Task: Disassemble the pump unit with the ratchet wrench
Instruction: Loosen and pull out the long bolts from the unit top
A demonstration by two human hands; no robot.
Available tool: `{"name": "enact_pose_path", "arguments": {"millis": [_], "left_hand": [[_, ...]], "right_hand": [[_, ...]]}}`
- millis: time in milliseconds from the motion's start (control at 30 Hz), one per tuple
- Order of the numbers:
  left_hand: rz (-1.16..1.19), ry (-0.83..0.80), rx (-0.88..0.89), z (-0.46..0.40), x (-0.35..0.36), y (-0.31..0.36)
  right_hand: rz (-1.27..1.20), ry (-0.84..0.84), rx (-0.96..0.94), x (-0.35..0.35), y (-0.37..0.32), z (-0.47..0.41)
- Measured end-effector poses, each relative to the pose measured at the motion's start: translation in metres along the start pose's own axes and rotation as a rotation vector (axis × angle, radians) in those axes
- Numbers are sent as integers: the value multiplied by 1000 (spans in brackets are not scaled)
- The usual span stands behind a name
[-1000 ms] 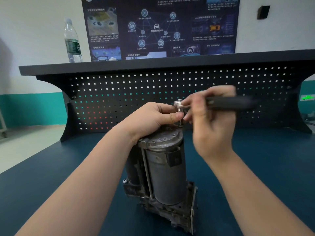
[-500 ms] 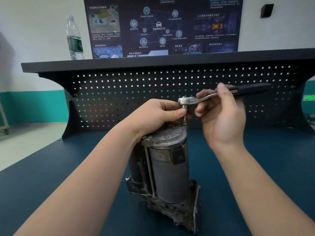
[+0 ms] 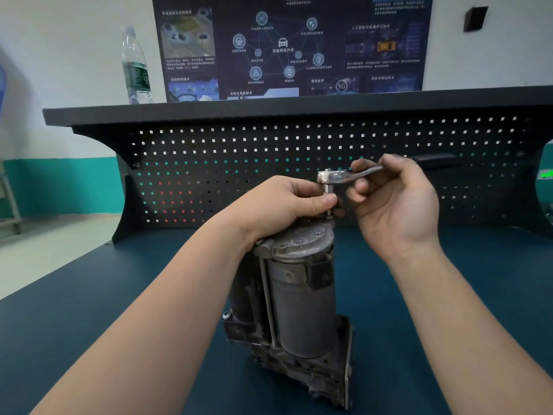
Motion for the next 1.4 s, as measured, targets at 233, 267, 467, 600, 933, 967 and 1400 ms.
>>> {"name": "enact_pose_path", "arguments": {"millis": [233,267,467,600,933,967,1400], "left_hand": [[116,-92,56,5,2,4],[136,-106,53,6,2,4],[44,-24,22,1,1,3],[44,-13,9,-1,3,1],[62,-60,45,5,7,6],[84,-58,28,3,7,4],[18,-35,91,2,5,5]], "right_hand": [[638,-530,-1061,35,-19,60],[513,-445,-896,32,-22,51],[0,12,75,3,-3,4],[65,74,-139,1,-4,9],[518,-305,-793,23,-28,35],[402,-242,-604,16,-27,23],[659,-573,-1329,30,-25,65]]}}
Point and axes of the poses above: each hand's wrist, its own z-axis away from the middle knuckle, its own x-axis out of the palm, y = z × x, the point moved 6 cm from there along -z, towards the middle knuckle, and after that the axes turned 12 degrees about y, right-handed, at the moved point
